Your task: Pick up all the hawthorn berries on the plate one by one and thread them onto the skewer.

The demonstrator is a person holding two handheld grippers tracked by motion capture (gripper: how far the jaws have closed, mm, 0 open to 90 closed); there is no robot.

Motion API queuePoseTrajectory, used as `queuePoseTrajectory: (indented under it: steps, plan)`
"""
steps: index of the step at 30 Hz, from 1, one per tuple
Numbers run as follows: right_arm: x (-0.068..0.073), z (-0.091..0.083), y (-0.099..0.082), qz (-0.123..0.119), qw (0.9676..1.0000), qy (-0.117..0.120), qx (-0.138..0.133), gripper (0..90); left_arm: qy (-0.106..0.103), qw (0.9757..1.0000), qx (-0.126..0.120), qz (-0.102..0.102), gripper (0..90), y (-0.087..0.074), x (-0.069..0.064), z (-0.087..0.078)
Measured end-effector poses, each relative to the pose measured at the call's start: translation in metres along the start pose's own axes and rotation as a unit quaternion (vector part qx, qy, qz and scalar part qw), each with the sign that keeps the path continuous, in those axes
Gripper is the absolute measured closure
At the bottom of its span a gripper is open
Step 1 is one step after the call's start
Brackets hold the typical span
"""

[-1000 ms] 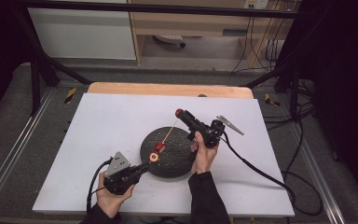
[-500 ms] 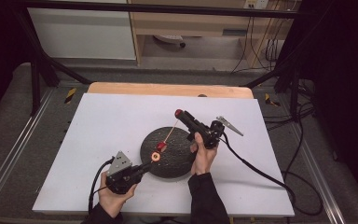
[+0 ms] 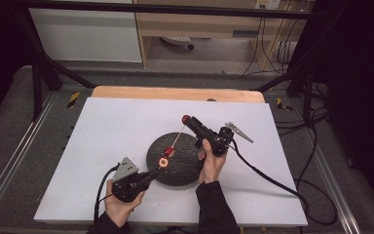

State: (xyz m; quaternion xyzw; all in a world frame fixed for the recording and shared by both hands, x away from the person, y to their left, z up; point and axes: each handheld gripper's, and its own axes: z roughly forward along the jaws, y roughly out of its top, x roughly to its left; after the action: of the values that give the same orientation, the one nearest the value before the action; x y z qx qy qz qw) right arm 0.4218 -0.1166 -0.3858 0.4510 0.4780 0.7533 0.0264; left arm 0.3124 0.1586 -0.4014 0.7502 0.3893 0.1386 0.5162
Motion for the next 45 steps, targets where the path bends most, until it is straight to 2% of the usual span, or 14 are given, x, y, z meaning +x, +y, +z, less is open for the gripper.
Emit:
queuePoseTrajectory:
  steps: [9,19,31,32,38,45]
  plan:
    - [0.001,0.0,-0.005,0.005,0.9999,0.007,0.006,63.4,0.004,0.9999,-0.011,-0.01,88.2,0.005,-0.004,0.004]
    - [0.001,0.0,-0.013,0.01,0.9997,0.008,0.018,63.5,0.009,0.9999,-0.01,-0.011,88.2,0.008,-0.003,0.008]
    - [0.002,-0.002,-0.024,0.015,0.9985,0.018,0.049,63.6,0.009,0.9998,-0.013,-0.011,88.2,0.014,0.002,0.015]
    - [0.002,-0.002,-0.027,0.017,0.998,0.018,0.058,63.6,0.009,0.9998,-0.013,-0.011,88.3,0.015,0.002,0.016]
    - [0.002,-0.002,-0.03,0.013,0.9976,0.017,0.066,63.5,0.009,0.9999,-0.01,-0.008,88.2,0.014,0.004,0.019]
    - [0.004,-0.004,-0.027,-0.009,0.996,0.01,0.089,60.9,0.008,0.9999,-0.007,0.008,88.2,0.011,0.005,0.019]
